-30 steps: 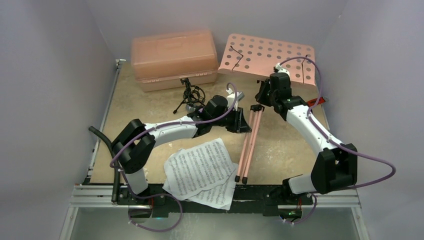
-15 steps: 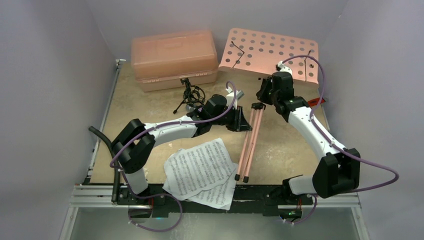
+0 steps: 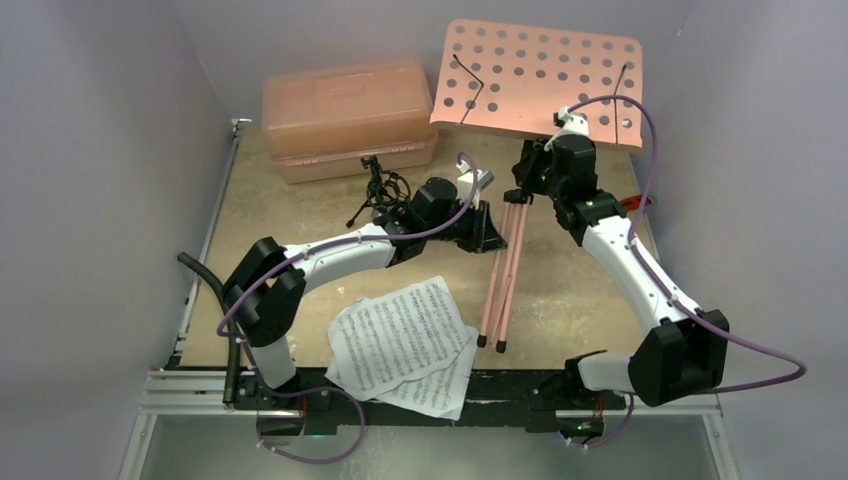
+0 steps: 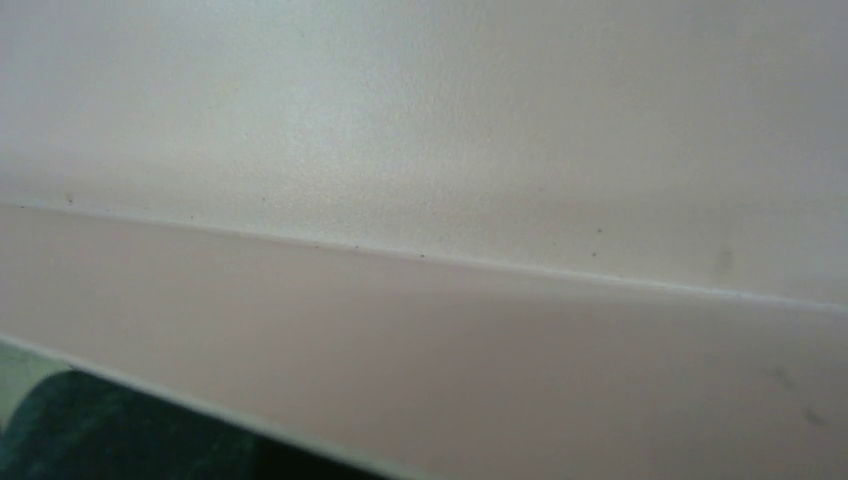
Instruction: Set up the instrument practice props
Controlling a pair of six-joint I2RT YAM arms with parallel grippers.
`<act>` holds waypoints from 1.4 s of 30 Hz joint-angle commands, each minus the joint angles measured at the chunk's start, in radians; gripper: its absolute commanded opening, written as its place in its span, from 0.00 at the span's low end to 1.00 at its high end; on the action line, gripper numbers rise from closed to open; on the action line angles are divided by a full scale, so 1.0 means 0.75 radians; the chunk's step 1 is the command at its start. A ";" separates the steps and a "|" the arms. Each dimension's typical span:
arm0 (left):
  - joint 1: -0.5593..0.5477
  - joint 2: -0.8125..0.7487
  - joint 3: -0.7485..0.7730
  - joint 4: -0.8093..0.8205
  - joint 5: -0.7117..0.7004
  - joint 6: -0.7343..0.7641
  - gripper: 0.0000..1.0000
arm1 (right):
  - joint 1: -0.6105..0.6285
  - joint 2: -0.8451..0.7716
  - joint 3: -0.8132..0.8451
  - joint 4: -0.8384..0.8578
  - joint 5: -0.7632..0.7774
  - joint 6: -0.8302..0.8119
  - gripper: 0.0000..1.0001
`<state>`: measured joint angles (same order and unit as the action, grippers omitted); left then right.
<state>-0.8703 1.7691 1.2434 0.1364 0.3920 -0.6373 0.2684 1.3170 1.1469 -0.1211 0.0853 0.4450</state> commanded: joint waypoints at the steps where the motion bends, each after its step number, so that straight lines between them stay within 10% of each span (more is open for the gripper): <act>1: -0.007 -0.041 0.042 -0.108 -0.016 0.184 0.00 | 0.005 -0.189 0.185 0.684 -0.081 -0.073 0.00; 42: -0.008 -0.331 0.010 -0.096 -0.437 0.790 0.00 | 0.004 -0.265 0.164 1.276 -0.431 -0.211 0.00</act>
<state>-0.8738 1.5436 1.2507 0.0605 0.0921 -0.0673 0.2726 1.2194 1.2095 0.4416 -0.2096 0.2516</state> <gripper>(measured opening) 0.163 0.228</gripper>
